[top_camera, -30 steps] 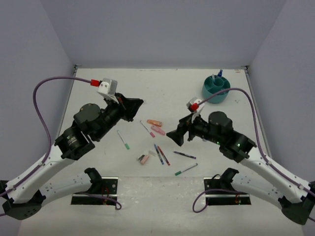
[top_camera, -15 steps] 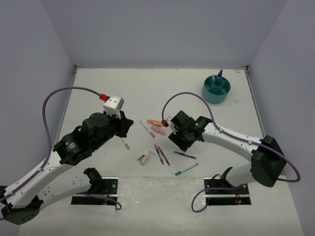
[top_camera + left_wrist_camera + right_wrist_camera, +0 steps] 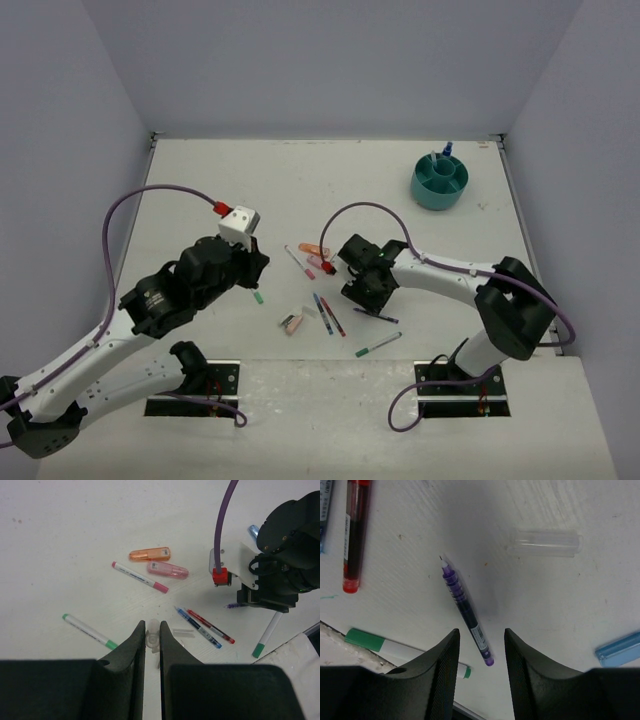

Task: Sort the stationery into containers
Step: Pick up the pen from the center of the board, then close the pen cap on the pen.

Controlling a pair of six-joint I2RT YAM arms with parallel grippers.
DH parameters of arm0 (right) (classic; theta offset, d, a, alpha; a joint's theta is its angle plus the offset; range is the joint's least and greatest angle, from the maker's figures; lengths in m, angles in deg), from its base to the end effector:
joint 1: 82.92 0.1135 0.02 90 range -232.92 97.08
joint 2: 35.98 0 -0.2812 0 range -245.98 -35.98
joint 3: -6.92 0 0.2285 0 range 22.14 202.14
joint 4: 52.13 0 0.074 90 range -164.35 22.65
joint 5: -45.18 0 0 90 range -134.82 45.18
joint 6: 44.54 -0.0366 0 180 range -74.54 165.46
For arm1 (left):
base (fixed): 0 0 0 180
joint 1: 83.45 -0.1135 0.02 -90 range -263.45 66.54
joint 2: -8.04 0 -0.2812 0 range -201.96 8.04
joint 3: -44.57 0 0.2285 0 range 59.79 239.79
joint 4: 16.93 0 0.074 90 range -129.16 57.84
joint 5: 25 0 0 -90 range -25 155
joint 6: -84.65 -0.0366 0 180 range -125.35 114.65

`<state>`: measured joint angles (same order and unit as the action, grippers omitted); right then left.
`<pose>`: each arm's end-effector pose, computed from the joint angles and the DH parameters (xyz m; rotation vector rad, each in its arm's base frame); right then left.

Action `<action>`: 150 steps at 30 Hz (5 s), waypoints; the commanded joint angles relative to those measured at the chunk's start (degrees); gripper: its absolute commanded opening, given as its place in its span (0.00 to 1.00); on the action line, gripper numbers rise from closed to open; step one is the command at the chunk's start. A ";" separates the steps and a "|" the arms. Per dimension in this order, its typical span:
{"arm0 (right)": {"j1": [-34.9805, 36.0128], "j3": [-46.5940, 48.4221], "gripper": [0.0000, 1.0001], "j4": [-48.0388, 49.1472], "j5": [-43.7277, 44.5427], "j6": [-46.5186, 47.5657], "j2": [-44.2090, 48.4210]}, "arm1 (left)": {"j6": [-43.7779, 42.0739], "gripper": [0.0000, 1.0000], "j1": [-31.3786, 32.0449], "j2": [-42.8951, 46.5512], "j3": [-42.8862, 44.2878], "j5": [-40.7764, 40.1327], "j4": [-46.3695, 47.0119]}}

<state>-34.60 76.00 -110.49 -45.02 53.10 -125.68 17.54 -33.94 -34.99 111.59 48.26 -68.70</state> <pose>0.1685 0.1894 0.2057 -1.3895 2.6144 0.1041 0.0857 -0.0842 0.3475 0.2964 2.0478 -0.4899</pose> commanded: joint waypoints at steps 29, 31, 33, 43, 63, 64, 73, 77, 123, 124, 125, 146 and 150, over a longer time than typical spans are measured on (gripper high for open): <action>4.32 8.05 0.00 -1.92 -2.16 -0.41 18.32 | -3.51 0.00 -1.62 1.72 -0.70 24.39 12.44; 4.36 6.37 0.00 1.68 -7.29 -1.51 23.34 | -6.47 0.00 -1.62 1.70 1.47 31.88 13.08; 4.35 4.23 0.00 5.95 -12.52 -3.71 28.28 | -8.66 0.00 -1.62 0.92 3.72 41.05 12.24; 8.78 4.53 0.00 3.11 -20.73 -10.48 37.98 | -16.67 0.00 -1.55 -1.78 2.79 67.31 15.64; 10.56 1.07 0.00 7.30 -28.83 -14.76 40.40 | -14.31 0.00 -1.53 -12.60 6.42 66.07 20.11; 10.78 0.96 0.00 7.17 -28.75 -14.81 39.98 | -14.28 0.00 -1.58 -12.50 6.44 65.93 20.20; 12.19 1.24 0.00 5.83 -27.62 -14.93 37.84 | -15.47 0.00 -1.53 -10.89 8.06 63.27 17.08; 12.93 1.92 0.00 5.96 -27.06 -14.86 37.33 | -15.35 0.00 -1.62 -10.58 7.45 64.08 17.45; 13.28 5.92 0.00 8.20 -28.76 -13.36 39.16 | -14.99 0.00 -1.54 -12.95 4.89 66.55 18.44; 13.22 5.96 0.00 8.30 -28.99 -13.22 39.10 | -14.98 0.00 -1.53 -13.02 4.96 66.50 18.44; 13.20 6.03 0.00 8.41 -29.15 -13.18 39.12 | -14.98 0.00 -1.53 -13.08 4.94 66.44 18.40; 13.25 3.17 0.00 6.96 -24.93 -13.75 38.63 | -14.86 0.00 -1.57 -11.10 5.68 64.85 17.96; 13.27 2.87 0.00 6.42 -24.67 -13.81 38.77 | -14.87 0.00 -1.55 -10.89 5.88 64.30 17.74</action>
<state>-21.80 78.69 -105.42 -70.77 39.43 -87.59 2.56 -35.34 -46.77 116.98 113.92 -51.29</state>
